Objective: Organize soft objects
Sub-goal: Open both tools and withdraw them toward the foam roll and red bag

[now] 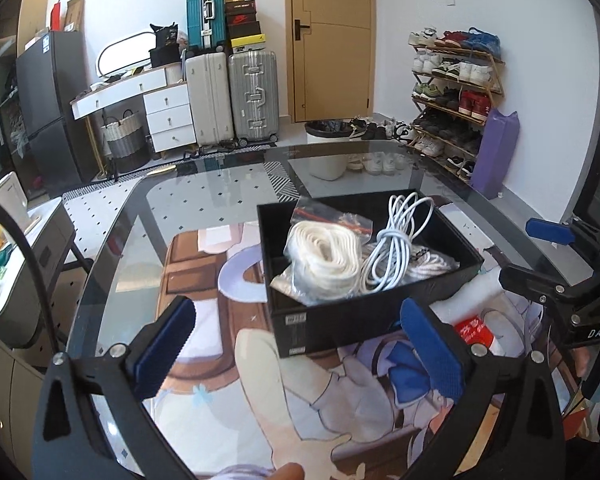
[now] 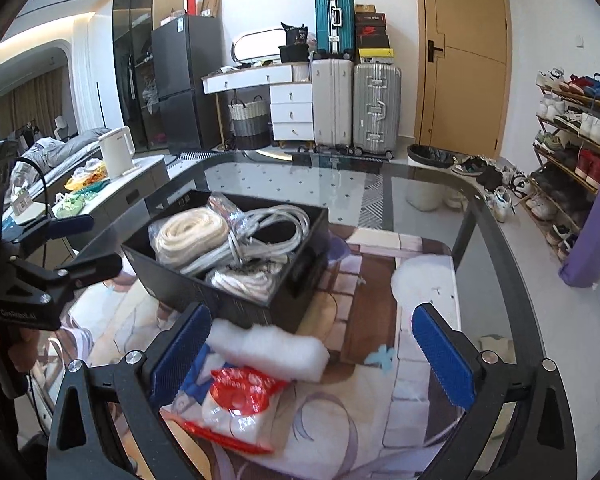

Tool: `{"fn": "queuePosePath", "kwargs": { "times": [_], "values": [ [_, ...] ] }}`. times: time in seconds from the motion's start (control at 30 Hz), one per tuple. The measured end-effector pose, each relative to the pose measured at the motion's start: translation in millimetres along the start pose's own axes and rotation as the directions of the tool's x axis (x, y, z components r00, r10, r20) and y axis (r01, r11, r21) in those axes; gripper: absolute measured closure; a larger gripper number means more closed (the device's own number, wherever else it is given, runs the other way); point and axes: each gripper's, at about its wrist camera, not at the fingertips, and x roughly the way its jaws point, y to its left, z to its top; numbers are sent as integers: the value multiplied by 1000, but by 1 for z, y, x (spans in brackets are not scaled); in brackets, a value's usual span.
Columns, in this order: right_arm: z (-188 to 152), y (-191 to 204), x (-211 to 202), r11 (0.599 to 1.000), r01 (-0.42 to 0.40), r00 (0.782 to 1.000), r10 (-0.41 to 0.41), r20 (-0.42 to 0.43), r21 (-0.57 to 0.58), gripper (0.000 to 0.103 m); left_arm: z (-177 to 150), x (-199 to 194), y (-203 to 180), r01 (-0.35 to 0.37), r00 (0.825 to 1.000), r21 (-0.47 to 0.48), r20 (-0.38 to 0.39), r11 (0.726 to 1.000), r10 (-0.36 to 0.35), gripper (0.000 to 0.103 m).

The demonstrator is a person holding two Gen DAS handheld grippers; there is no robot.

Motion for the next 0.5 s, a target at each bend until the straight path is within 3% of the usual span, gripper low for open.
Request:
{"fn": "queuePosePath", "kwargs": {
  "times": [0.5],
  "values": [
    [-39,3,11,999,-18,993,23,-118,51,1,-27,12,-6,-7,998,-2,-63,1000,7,0]
  ]
}}
